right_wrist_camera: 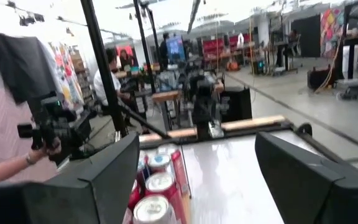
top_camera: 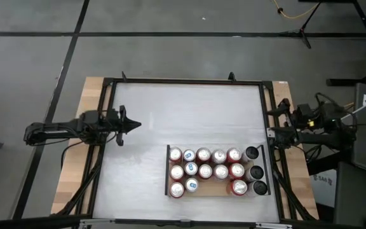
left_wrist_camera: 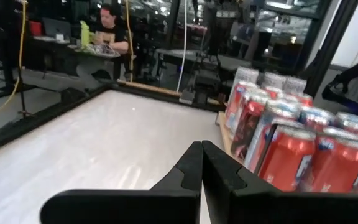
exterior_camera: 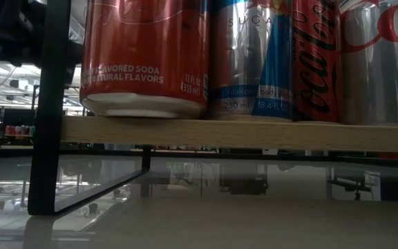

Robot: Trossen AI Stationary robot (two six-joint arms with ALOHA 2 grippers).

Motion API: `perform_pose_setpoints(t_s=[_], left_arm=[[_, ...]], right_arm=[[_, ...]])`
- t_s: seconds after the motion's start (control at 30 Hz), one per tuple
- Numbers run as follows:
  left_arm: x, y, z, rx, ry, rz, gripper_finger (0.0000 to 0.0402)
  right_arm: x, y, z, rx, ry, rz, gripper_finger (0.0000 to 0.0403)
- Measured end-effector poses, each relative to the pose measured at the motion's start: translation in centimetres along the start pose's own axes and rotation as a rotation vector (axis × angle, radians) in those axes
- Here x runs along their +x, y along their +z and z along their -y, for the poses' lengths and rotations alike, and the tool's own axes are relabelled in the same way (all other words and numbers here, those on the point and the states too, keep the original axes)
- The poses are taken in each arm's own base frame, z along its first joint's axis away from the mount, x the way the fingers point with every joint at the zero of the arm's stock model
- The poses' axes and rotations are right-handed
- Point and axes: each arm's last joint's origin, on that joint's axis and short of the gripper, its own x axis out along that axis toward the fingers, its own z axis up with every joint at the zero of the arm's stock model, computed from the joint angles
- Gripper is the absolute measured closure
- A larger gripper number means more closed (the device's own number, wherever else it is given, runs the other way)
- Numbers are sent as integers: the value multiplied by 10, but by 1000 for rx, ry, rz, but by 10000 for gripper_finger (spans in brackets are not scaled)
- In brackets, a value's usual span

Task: Place canned beverage on shelf
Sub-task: Return to Home Position

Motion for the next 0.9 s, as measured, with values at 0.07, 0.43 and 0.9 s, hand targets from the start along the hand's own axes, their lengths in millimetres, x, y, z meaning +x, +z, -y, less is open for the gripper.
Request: perform_pose_setpoints(t_s=[0.07,0.43,0.9], left_arm=[[1,-5,-1,0,-4,-8,401],[3,-24,-5,30,5,-57,401],[-1,-24,-4,98,-29,-23,401]], right_arm=[[-1,2,-1,-1,3,14,94],[-1,2,0,45,-16,10,94],[-1,1,0,48,-16,8,94]])
